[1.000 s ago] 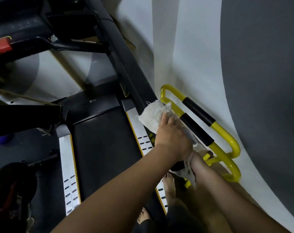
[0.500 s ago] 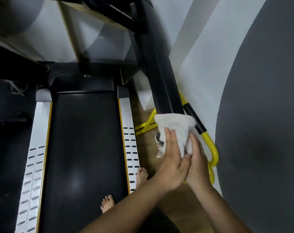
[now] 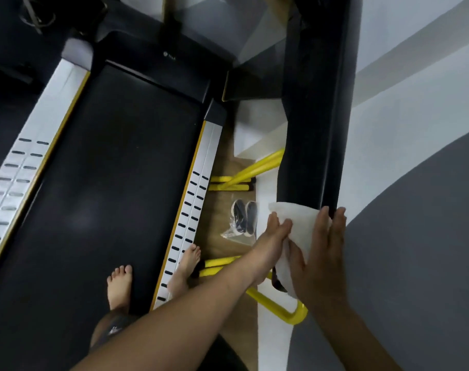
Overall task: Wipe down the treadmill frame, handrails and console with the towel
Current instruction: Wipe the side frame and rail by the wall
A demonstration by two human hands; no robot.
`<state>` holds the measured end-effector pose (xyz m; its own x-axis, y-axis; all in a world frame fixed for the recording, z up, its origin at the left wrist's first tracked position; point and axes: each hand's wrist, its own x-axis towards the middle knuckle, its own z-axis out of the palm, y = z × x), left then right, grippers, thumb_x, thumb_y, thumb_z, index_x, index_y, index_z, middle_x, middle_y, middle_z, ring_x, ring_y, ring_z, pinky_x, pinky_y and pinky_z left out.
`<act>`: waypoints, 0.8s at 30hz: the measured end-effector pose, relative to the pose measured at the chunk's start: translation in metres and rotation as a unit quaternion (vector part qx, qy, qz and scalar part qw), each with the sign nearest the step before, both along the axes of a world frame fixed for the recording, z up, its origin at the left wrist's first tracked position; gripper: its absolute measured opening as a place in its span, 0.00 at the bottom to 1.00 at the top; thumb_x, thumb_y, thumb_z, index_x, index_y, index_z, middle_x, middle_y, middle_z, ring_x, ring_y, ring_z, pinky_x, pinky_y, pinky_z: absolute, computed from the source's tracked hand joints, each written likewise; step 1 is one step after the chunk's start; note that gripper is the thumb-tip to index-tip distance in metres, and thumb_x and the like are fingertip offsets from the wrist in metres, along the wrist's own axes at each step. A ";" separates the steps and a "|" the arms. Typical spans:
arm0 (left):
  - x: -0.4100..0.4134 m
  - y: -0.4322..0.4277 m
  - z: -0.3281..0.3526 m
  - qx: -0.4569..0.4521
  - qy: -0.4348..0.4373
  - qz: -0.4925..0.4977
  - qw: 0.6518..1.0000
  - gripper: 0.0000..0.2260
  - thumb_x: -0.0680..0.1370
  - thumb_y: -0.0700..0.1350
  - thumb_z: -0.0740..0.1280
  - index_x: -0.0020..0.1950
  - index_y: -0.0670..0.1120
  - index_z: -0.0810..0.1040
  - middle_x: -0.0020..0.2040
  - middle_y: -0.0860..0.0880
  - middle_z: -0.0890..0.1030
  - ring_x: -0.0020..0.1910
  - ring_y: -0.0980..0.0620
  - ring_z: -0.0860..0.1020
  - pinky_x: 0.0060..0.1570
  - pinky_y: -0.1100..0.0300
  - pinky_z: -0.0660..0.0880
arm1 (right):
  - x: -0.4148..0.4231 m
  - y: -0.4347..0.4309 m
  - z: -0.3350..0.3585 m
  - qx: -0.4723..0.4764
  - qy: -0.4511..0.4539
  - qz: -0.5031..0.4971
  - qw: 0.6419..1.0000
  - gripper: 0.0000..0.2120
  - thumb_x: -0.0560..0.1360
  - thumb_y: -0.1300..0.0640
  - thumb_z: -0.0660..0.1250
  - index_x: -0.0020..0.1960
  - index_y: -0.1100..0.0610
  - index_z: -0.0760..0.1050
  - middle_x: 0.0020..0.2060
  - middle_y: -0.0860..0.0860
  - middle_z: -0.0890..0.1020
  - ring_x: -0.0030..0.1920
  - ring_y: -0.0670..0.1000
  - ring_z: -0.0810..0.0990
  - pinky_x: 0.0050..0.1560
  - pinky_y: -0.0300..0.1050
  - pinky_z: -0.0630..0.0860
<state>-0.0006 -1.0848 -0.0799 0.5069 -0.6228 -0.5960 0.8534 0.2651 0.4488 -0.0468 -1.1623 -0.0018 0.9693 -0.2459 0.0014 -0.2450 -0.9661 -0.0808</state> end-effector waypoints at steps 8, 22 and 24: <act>0.022 -0.008 -0.016 -0.008 0.038 -0.004 0.999 0.20 0.85 0.55 0.55 0.64 0.43 0.76 0.50 0.46 0.86 0.46 0.51 0.84 0.43 0.61 0.80 | 0.068 -0.014 0.010 -0.132 0.099 0.124 0.979 0.32 0.77 0.46 0.54 0.78 0.54 0.55 0.77 0.63 0.44 0.77 0.66 0.41 0.73 0.70 0.48; 0.033 -0.010 0.008 0.105 -0.002 -0.030 0.994 0.27 0.84 0.60 0.50 0.73 0.44 0.71 0.69 0.41 0.76 0.68 0.42 0.74 0.69 0.49 0.70 | 0.104 -0.003 0.013 -0.011 0.005 -0.039 0.999 0.44 0.74 0.52 0.71 0.79 0.56 0.45 0.78 0.60 0.46 0.78 0.63 0.48 0.76 0.55 0.55; 0.010 0.000 0.018 0.093 0.039 -0.056 0.993 0.25 0.85 0.58 0.49 0.72 0.44 0.72 0.65 0.41 0.78 0.66 0.43 0.75 0.63 0.53 0.71 | 0.077 0.004 0.009 -0.016 -0.006 -0.051 0.999 0.43 0.75 0.52 0.70 0.79 0.57 0.46 0.78 0.60 0.48 0.77 0.62 0.53 0.75 0.53 0.57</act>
